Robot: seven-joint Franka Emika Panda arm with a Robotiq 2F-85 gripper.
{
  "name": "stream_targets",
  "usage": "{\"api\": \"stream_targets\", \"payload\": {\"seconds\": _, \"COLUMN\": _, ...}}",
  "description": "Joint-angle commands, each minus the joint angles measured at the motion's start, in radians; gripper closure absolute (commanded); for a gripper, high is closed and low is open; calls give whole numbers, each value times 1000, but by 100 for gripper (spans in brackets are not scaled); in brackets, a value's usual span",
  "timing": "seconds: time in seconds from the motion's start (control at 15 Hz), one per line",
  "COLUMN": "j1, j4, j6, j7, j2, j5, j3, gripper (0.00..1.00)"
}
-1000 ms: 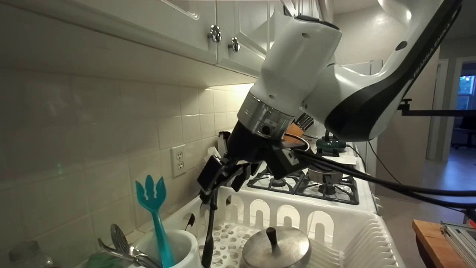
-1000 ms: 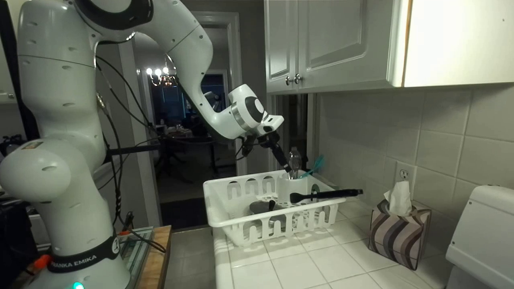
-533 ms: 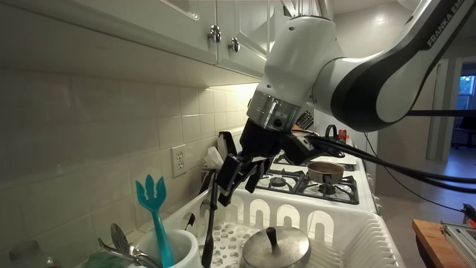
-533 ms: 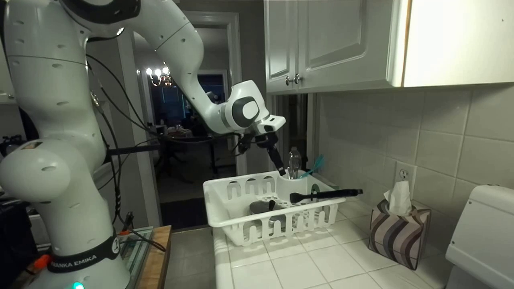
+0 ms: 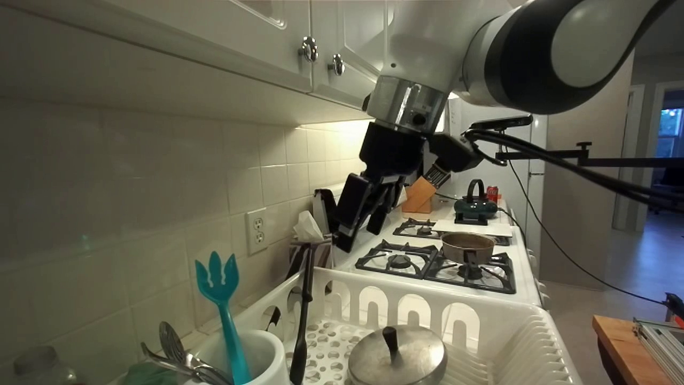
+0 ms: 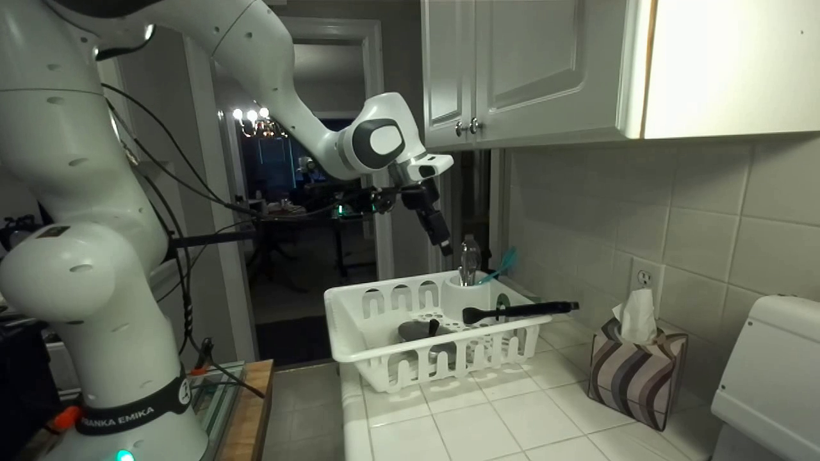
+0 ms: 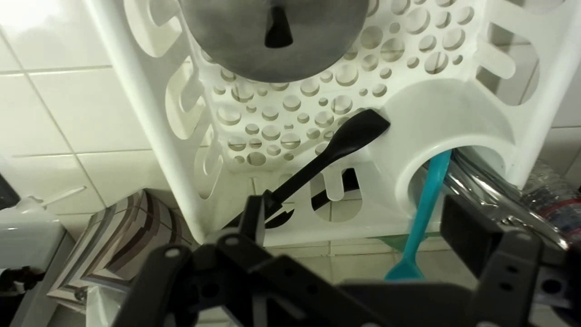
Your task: Put the blue object in the white mug
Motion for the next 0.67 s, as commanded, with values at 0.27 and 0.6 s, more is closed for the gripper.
{"api": "stream_targets", "payload": {"seconds": 0.27, "j1": -15, "j4": -4, "j6": -67, "j7": -26, "j2": -62, "j5": 6, "j3": 13, "gripper": 0}}
{"api": "stream_targets", "payload": {"seconds": 0.6, "j1": -15, "j4": -4, "j6": -67, "j7": -25, "j2": -55, "j5": 6, "j3": 12, "gripper": 0}}
